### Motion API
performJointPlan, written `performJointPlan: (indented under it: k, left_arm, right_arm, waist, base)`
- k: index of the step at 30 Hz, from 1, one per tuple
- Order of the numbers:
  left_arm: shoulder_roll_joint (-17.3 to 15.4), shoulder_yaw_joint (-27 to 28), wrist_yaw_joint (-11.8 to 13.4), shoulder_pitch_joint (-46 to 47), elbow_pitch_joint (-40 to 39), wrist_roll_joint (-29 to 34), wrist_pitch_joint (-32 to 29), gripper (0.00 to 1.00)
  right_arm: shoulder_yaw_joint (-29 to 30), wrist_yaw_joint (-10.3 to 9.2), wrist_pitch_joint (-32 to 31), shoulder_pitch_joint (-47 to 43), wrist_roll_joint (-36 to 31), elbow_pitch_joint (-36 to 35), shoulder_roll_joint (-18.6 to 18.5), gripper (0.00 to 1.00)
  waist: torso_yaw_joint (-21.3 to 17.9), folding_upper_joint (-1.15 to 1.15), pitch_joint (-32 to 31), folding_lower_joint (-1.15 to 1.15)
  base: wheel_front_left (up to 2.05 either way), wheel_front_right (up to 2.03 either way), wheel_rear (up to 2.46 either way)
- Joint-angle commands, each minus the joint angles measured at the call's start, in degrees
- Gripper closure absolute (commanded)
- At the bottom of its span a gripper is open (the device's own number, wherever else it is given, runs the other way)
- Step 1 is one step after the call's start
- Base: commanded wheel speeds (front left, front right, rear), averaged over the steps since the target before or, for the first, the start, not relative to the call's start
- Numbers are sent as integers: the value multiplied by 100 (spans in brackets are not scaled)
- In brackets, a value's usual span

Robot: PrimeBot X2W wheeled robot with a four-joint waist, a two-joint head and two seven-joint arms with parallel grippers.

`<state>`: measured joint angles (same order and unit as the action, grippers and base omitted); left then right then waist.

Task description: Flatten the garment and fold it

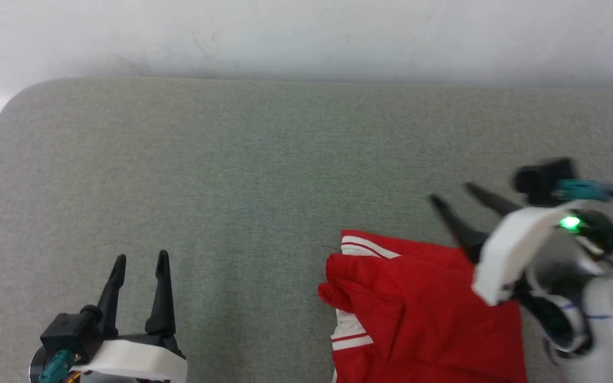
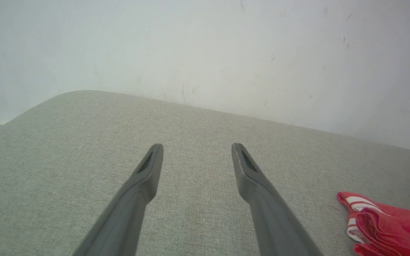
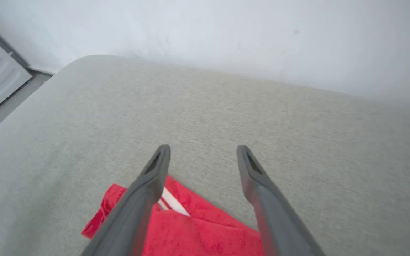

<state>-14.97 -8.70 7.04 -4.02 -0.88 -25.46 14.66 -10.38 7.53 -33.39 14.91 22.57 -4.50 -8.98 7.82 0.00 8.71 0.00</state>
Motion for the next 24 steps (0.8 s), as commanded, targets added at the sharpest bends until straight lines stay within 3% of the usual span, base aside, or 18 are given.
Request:
performJointPlan:
  k: [1, 7, 14, 23, 24]
  left_arm:
    - [-41, 28, -14, 40, -66, 42, 21, 0]
    - [-87, 82, -3, 43, -249, 89, 26, 0]
    - [-154, 67, -39, 120, -302, 99, 11, 0]
    - [-231, -21, -83, 271, -267, 125, -90, 0]
    - [-247, -35, -89, 293, -256, 136, -108, 0]
  right_arm:
    - [321, -4, 139, -287, -73, -186, -57, 0]
    - [1208, -4, 408, -1249, -209, -733, -135, 0]
    - [1252, -4, 418, -1850, -209, -469, 160, 0]
    - [1328, -4, 319, -1809, -200, 229, 446, 0]
    - [1322, -4, 308, -1773, -158, 341, 472, 19]
  waist:
    - [-147, 0, 114, 0]
    - [-330, 0, 312, 0]
    - [-326, 0, 513, 0]
    - [-118, 0, 554, 0]
    - [-97, 0, 534, 0]
  base:
    - [0, 0, 0]
    - [0, 0, 0]
    - [0, 0, 0]
    - [0, 0, 0]
    - [0, 0, 0]
